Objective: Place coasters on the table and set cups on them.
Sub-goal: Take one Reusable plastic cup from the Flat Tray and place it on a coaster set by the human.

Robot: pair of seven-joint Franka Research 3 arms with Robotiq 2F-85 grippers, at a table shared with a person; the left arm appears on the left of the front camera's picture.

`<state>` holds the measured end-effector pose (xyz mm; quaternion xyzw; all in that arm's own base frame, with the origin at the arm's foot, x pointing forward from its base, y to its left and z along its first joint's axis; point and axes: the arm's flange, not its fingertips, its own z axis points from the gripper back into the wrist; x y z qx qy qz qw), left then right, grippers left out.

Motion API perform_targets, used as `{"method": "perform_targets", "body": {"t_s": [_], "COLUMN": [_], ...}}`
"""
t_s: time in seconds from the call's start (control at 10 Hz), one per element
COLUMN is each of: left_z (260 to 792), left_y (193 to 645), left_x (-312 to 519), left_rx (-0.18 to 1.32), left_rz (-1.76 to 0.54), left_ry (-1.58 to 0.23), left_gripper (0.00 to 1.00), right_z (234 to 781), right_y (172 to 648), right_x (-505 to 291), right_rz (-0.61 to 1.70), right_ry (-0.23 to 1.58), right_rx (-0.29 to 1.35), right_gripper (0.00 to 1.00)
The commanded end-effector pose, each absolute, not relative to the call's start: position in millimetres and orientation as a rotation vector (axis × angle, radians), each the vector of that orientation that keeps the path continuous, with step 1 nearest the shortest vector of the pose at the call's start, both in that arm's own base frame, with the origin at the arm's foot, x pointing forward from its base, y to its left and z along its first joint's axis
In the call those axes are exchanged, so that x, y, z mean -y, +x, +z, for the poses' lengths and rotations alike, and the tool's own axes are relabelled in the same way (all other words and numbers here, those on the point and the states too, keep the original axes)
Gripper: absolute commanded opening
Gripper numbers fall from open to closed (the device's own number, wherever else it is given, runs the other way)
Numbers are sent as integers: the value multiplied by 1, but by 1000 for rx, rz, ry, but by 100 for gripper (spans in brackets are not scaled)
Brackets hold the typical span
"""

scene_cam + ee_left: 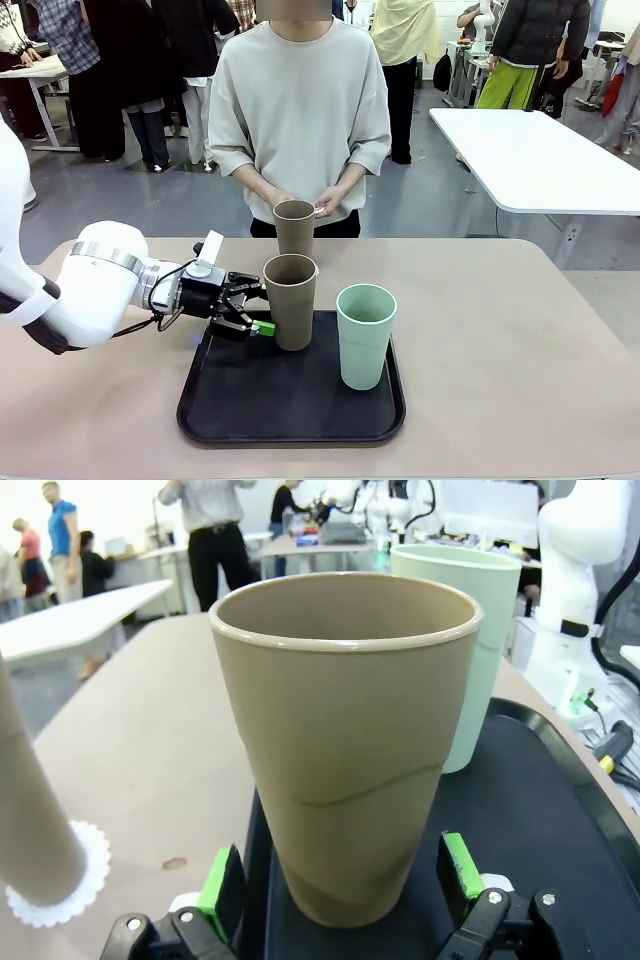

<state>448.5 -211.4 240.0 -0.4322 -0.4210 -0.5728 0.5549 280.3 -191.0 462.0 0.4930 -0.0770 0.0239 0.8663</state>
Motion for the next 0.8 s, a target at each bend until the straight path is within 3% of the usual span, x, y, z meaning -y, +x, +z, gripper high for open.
{"method": "perform_targets", "body": {"t_s": [0.0, 0.7], "left_z": [234, 224], "left_y": [451, 445], "left_x": [221, 253], "left_rx": [1027, 1044], "left_rz": [-1403, -1425], "left_ry": [-1029, -1100], "left_gripper": [100, 100], "right_z": [462, 462], "right_y": [281, 281], "right_x": [191, 191], "right_rz": [52, 52], "right_ry": [1036, 1036], "right_rx": [163, 163], "right_gripper": [100, 100]}}
